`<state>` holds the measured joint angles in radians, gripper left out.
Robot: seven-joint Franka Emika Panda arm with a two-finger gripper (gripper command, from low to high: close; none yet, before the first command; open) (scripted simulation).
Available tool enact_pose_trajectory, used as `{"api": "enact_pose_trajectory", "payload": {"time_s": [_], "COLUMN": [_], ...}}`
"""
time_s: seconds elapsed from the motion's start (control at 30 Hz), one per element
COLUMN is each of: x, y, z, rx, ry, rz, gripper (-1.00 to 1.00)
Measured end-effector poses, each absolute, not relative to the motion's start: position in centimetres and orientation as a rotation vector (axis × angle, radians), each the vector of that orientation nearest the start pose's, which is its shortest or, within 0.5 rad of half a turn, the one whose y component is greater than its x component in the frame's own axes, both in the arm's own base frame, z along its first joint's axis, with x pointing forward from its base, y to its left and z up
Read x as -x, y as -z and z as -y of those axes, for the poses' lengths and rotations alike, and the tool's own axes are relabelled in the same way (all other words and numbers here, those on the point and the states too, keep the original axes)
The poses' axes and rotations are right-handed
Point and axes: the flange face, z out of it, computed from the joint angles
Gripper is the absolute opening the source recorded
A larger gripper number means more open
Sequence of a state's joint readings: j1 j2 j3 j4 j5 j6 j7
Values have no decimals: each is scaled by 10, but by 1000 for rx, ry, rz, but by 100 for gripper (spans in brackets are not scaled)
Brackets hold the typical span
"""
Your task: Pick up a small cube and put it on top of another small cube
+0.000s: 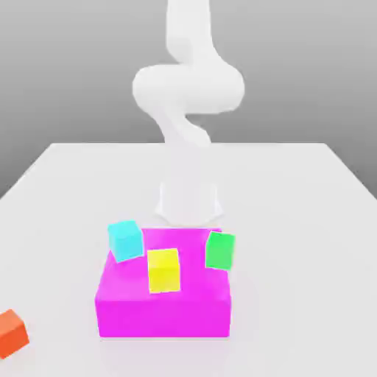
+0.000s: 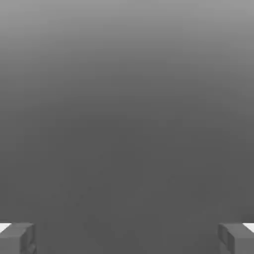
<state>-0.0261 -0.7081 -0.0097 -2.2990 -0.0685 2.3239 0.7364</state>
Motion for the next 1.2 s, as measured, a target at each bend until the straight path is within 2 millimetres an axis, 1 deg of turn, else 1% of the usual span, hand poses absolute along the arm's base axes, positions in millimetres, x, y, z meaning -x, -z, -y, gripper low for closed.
{"api": "enact_pose_trajectory", "payload": {"time_s": [0.1, 0.23, 0.37, 0.47, 0.53, 0.67, 0.7, 0.83, 0.97, 1.1, 1.13, 1.2], "x": [-416, -453, -478, -487, -489, -478, -476, -461, -435, -430, -429, -429], "y": [-640, -581, -516, -466, -431, -361, -344, -275, -209, -149, -136, -136], "z": [42, 83, 129, 164, 188, 242, 250, 278, 303, 309, 309, 309], "rx": [2748, 2952, 3117, 3207, 3248, 3282, 3281, 3246, 3165, 3143, 3142, 3142], "ry": [986, 878, 718, 577, 479, 288, 245, 103, 13, 2, 1, 1], "rz": [-957, -866, -742, -629, -548, -410, -357, -153, 18, 52, 54, 54], "gripper": [0, 0, 0, 0, 0, 0, 0, 0, 0, 0, -100, -100]}}
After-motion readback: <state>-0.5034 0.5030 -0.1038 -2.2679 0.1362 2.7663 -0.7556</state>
